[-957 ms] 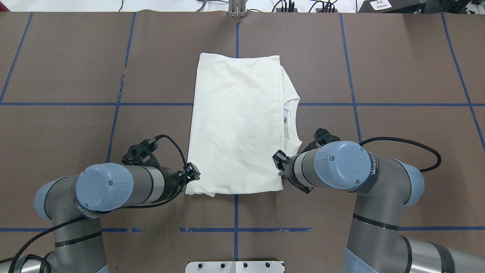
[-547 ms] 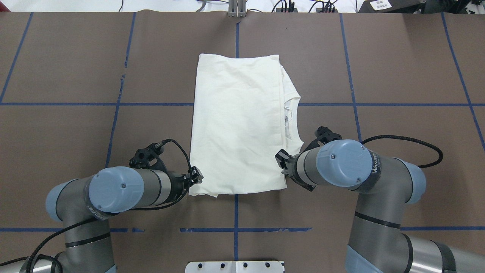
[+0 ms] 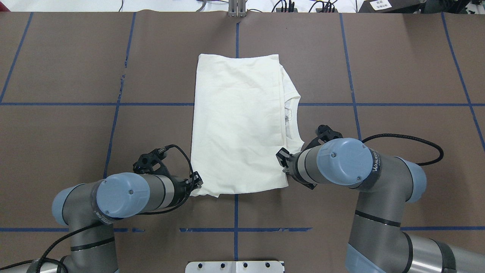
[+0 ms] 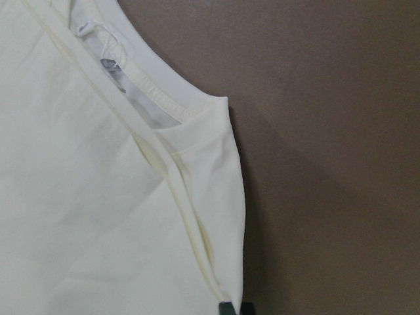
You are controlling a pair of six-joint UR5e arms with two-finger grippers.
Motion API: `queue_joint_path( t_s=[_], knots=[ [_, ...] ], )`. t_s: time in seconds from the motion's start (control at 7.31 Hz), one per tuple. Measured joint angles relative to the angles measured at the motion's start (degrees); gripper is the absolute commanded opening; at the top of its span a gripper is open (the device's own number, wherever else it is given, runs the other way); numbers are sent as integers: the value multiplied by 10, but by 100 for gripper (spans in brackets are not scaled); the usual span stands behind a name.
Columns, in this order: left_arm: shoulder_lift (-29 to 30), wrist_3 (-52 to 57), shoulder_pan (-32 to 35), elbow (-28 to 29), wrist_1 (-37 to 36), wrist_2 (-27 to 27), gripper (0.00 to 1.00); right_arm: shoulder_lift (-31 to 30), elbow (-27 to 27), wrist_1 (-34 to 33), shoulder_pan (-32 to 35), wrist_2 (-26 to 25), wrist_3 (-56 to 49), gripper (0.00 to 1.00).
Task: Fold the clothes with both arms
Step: 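Grasp the shirt edges nearest the robot with both grippers, then lift the near edge with both grippers and fold it away from the robot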
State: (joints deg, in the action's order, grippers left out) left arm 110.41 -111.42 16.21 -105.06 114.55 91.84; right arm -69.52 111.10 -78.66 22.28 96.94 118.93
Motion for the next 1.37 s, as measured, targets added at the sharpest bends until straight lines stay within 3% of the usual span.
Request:
queue_joint_path(
  t_s=[0.14,0.82,1.09,1.37],
  knots=[
    [0,-1,-2,3,1,-3,0,0,0,0,1,0,0,0],
    [1,4,-1,-18,1,-4,0,-3,2,0,2,2,-12,0],
    [-26,3,-6,-108,-20,-2,0,-19,27,0,-2,4,-12,0],
    [-44,-10,-37,-209,-77,0,0,-59,96,0,-48,5,0,0]
  ],
)
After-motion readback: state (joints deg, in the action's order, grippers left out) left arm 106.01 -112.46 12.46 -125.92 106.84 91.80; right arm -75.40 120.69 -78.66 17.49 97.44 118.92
